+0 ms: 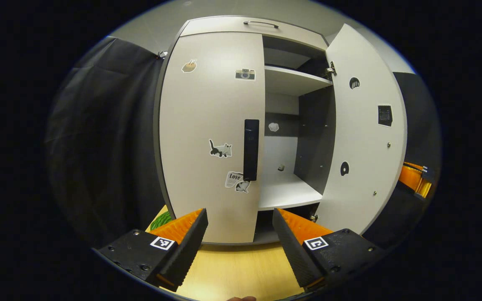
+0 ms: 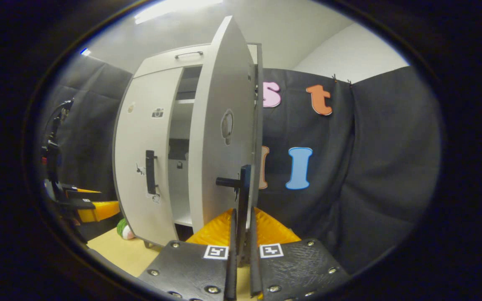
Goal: Open the right door of the double-door shoe cabinet with the right hand, and open the left door with the left hand.
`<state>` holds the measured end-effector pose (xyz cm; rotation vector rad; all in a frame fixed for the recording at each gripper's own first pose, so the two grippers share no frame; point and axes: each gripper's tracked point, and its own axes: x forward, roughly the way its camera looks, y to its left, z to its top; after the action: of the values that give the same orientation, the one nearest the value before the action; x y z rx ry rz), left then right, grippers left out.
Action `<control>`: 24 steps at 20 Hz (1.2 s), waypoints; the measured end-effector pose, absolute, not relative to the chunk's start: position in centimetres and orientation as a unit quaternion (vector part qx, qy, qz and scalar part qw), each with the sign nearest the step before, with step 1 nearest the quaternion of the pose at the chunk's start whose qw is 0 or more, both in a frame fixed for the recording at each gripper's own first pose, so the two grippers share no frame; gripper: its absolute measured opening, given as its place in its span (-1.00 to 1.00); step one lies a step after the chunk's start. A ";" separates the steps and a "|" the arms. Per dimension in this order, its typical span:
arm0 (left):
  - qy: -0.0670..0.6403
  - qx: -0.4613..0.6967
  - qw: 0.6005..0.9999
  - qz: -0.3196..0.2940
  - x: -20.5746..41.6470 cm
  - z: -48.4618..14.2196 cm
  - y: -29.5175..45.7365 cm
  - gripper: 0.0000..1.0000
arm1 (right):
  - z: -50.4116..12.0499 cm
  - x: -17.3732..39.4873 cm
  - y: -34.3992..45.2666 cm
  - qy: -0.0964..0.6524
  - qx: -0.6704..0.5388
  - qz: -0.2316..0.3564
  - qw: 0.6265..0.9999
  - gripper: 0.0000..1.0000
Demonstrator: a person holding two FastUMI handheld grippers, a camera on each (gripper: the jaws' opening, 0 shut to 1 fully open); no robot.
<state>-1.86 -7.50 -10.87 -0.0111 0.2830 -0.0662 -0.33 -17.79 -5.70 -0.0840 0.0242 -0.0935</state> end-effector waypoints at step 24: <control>0.112 0.018 0.993 -0.030 14.0 -10.9 -8.7 0.67 | -4.5 -11.3 -30.5 0.000 0.023 -0.234 0.972 -0.78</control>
<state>13.96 -8.69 -10.86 0.0370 0.2255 -0.0604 -11.33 -30.48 -4.46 0.0463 0.0008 -0.4734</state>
